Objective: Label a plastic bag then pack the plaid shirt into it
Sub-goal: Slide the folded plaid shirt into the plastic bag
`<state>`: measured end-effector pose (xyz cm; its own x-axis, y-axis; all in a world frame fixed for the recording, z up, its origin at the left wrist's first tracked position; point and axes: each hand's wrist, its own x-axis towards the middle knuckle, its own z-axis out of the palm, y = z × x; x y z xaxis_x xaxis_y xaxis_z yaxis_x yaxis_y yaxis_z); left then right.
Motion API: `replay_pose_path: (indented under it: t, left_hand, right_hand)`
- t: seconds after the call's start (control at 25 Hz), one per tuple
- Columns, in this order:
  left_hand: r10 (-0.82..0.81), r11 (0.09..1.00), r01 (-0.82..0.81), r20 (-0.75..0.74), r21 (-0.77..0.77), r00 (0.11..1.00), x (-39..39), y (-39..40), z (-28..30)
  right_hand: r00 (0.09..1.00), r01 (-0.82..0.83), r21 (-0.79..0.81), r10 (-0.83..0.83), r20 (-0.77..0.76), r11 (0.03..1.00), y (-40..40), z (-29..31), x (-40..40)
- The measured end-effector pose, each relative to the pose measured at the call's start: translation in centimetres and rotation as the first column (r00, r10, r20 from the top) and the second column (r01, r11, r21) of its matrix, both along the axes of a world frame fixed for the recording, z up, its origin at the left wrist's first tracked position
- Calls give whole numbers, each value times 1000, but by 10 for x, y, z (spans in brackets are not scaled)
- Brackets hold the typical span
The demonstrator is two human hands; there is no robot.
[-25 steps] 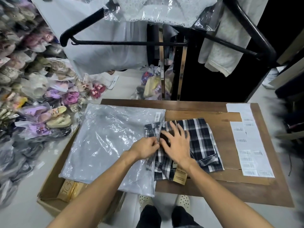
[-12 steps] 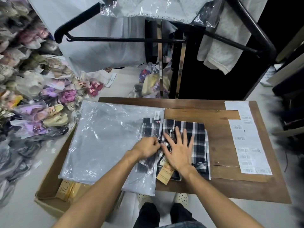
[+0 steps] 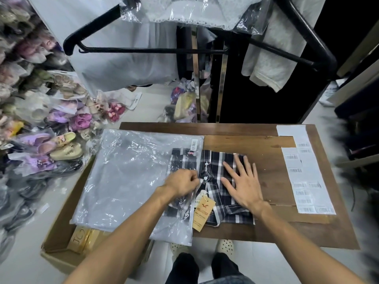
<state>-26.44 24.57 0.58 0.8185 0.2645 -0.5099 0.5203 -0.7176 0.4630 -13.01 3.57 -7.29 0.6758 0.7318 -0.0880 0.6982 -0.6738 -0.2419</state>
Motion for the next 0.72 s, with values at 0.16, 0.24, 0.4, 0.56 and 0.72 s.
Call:
replay_pose_path:
  t: [0.16,0.24,0.4,0.56,0.72]
  left_hand:
    - [48,999,-47,31,-25,998,-1,-6,-5]
    - [64,998,-64,32,-16,997,0,-6,-8]
    - [41,999,-41,19,31,999,1,-6,-8]
    - [21,999,-22,20,43,1000,1,-5,-10]
    - [9,999,-10,16,38,1000,1,-10,-10]
  right_hand:
    - [999,-4,38,5,-47,999,31,-1,-20]
    - [998,-13,40,16,-63,999,42,-2,-27]
    - [993,-38,95,49,-109,995,44,6,-21]
    - [994,-49,26,46,102,998,0,5,-4]
    - [990,-59,-50,65,127,997,-7,-2,-17]
